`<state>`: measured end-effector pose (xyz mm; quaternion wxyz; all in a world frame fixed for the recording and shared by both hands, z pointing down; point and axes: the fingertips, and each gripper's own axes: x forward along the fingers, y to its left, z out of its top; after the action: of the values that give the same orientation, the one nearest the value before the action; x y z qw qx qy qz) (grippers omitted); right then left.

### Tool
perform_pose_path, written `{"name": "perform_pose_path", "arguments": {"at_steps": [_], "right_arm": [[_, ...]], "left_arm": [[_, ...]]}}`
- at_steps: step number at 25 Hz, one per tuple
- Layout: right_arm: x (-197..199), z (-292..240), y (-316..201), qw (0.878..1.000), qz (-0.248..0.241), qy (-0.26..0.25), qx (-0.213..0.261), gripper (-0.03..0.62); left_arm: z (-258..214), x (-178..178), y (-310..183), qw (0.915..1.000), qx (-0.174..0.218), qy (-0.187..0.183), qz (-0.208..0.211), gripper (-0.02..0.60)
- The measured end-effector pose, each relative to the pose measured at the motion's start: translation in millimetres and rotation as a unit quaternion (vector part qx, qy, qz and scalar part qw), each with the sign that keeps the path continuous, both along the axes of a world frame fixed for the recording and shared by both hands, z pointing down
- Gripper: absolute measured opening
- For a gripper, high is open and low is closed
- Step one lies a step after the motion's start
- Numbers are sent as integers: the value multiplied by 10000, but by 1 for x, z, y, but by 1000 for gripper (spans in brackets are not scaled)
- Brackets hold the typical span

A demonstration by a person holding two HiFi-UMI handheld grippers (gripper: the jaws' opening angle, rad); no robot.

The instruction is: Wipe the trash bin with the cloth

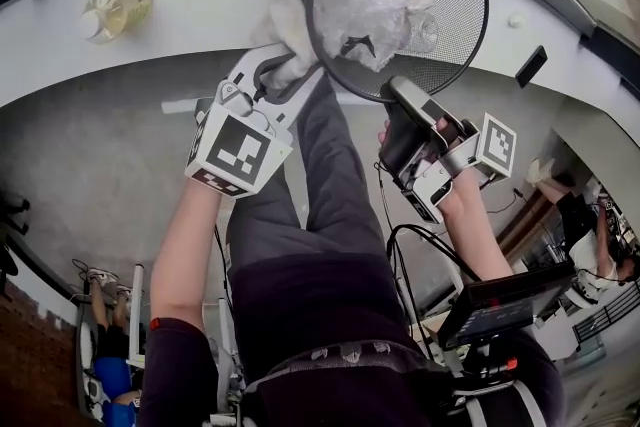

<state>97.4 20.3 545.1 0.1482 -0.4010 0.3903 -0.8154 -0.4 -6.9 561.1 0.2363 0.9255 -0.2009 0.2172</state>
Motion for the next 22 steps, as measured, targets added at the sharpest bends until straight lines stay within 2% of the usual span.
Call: {"name": "perform_pose_path", "arguments": {"at_steps": [3, 7, 9, 11, 13, 14, 16, 17, 18, 22], "right_arm": [[0, -1, 0, 10000, 7, 3, 24, 110], [0, -2, 0, 9996, -136, 85, 225, 110], [0, -6, 0, 9986, -324, 229, 354, 112], [3, -15, 3, 9954, -631, 543, 476, 112], [12, -27, 8, 9909, -876, 862, 547, 113], [17, -33, 12, 9892, -936, 964, 580, 112], [27, -44, 16, 9873, -946, 1090, 658, 112], [31, -51, 16, 9866, -906, 1155, 708, 112], [35, -60, 16, 9859, -837, 1223, 778, 112], [53, -119, 9, 9808, -410, 1422, 1274, 112]], "left_arm": [[-2, -11, -6, 9999, 59, -53, -94, 69], [1, -56, -32, 9965, 178, -327, -747, 69], [2, -72, -49, 9938, 276, -515, -941, 69], [10, -79, -62, 9925, 278, -873, -808, 69], [26, -80, -68, 9882, 204, -1461, -403, 85], [36, -81, -69, 9835, 141, -1795, -186, 117], [57, -85, -67, 9732, -156, -2289, 136, 232], [64, -88, -64, 9698, -360, -2404, 208, 282], [67, -91, -62, 9672, -546, -2472, 227, 302], [40, -103, -58, 9511, -907, -2918, 450, 322]]}}
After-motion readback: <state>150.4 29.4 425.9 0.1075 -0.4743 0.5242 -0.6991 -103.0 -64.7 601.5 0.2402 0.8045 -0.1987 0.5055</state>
